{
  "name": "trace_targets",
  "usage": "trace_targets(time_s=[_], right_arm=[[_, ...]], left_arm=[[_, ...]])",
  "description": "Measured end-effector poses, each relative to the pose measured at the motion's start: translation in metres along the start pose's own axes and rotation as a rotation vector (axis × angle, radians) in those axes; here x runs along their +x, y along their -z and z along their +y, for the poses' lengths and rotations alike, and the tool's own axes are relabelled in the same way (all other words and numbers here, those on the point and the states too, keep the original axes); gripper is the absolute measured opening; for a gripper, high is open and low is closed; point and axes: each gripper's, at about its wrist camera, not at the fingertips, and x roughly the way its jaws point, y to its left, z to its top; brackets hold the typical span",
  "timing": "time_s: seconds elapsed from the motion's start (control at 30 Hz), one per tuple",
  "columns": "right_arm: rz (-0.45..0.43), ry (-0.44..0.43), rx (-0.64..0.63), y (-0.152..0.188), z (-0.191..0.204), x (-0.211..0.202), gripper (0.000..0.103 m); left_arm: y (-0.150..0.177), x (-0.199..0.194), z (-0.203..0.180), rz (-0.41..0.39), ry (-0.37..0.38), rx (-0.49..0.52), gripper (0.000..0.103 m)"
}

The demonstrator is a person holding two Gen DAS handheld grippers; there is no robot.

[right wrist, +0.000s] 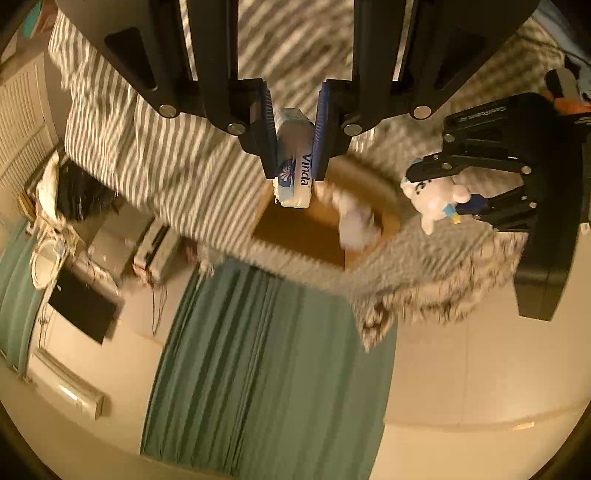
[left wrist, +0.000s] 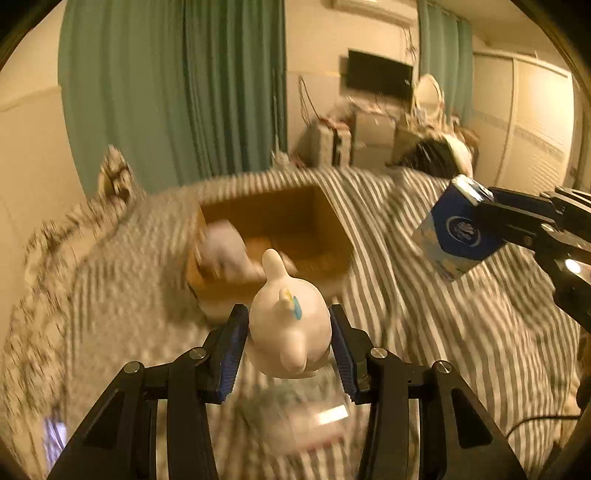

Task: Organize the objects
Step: 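Lower the figurine and Vinda pack into the box and release both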

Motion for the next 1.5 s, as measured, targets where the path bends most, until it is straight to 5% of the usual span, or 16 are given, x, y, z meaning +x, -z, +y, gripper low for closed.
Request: trace_targets(time_s=[0.2,0.4,0.9,1.07,1.13,1.2,1.33,1.5], right_arm=[[-0.065,-0.056,0.018,-0.062,-0.012,0.040,0.017],[-0.034,-0.101,0.051,-0.091,-0.026,0.111,0.017],[0.123,-0.159,0.126,-0.071,-0.051,0.245,0.018],[0.104,-0.190,0.172,-0.073,-0.060,0.238,0.020],[0.071,-0.174,0.173,-0.081,-0.061,0.222,0.035],[0.032,-0.150,0.170,-0.089,-0.064,0.203,0.056],[-0.028,-0.119,0.148,-0.104,-0.066,0.159,0.059],[-0.104,-0.085,0.134,-0.118,-0.069,0.090,0.076]], left_arm=[[-0.070,0.026,0.032,-0.068,-0.026,-0.044,0.046],[-0.116,0.076,0.062,-0.068,-0.065,-0.075,0.045],[-0.096,0.199,0.060,0.083,-0.054,-0.019,0.046],[-0.097,0.192,0.055,0.078,-0.041,-0.022,0.051],[-0.101,0.182,0.053,0.059,-0.058,-0.021,0.078],[-0.106,0.166,0.050,0.024,-0.081,-0.024,0.089],[-0.118,0.130,0.048,-0.022,-0.113,-0.024,0.094],[-0.129,0.078,0.042,-0.099,-0.165,-0.037,0.102]])
